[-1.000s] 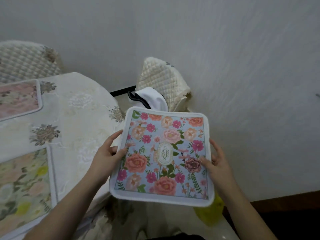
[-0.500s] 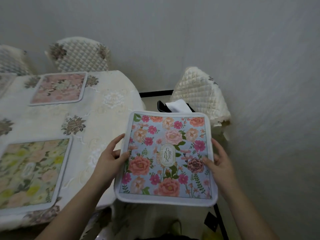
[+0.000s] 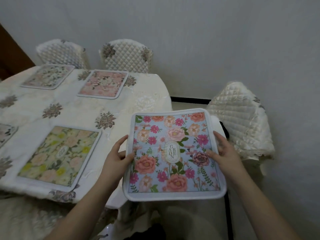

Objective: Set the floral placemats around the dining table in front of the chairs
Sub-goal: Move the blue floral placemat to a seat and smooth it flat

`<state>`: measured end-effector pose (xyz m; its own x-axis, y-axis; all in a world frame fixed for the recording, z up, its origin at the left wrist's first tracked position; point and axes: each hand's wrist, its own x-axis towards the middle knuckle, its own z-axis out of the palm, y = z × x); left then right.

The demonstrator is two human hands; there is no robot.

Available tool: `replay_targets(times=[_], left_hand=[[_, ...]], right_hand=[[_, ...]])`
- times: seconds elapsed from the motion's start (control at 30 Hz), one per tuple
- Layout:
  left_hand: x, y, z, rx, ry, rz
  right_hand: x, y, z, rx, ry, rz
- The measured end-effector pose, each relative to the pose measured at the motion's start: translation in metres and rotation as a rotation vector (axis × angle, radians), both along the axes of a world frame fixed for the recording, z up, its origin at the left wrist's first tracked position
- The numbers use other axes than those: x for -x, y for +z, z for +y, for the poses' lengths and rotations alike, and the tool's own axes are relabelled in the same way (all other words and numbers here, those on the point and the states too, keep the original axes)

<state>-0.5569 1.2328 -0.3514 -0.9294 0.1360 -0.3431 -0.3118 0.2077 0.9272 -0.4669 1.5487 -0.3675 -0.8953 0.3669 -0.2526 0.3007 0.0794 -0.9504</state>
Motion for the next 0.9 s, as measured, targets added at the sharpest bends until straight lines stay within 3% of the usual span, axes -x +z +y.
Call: replay_targets(times=[0.43, 0.9], left_hand=[[0.069, -0.039, -0.03, -0.01, 0.18, -0.044], [0.105, -0.086, -0.05, -0.097, 0.447, -0.238]], right_hand=[[0.129, -0.007, -0.026, 0.0, 0.192, -0.092], [0.247, -0.041, -0.05, -0.142, 0.354, -0.181]])
